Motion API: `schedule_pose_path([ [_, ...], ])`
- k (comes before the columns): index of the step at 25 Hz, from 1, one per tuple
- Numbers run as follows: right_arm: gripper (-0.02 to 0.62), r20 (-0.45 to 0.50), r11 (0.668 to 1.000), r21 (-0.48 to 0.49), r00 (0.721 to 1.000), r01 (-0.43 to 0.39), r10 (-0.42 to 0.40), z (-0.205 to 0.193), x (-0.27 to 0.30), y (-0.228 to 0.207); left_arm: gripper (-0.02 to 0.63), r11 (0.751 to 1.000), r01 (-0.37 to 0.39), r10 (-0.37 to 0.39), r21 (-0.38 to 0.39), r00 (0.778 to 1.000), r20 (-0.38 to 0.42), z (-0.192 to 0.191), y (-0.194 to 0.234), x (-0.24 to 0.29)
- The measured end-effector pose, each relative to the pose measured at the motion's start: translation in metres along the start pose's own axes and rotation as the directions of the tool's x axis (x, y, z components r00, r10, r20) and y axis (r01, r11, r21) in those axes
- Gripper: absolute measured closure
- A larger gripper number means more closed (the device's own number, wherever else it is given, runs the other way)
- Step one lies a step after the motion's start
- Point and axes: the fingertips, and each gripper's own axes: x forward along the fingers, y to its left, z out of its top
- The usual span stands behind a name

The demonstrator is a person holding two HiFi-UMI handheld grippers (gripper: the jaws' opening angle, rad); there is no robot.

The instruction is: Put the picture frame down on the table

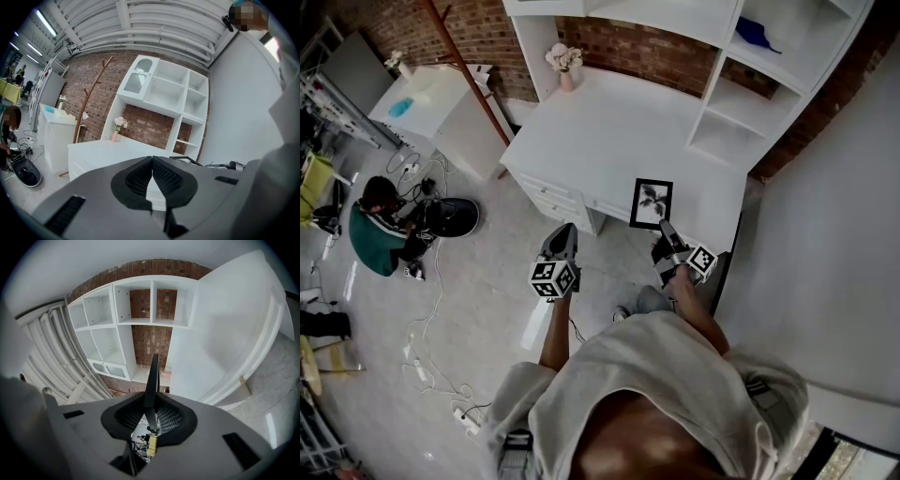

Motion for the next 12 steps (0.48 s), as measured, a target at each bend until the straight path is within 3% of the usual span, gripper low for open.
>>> schedule_pose_path([
  [12,0.509,-0.038,1.000,0.022,0.999,0.008,-0.007,-0.003,0.037,-0.013,0.589,0.999,-0.040,0.040,-0.010,0.999,-0.010,-0.001,0.027,0.012],
])
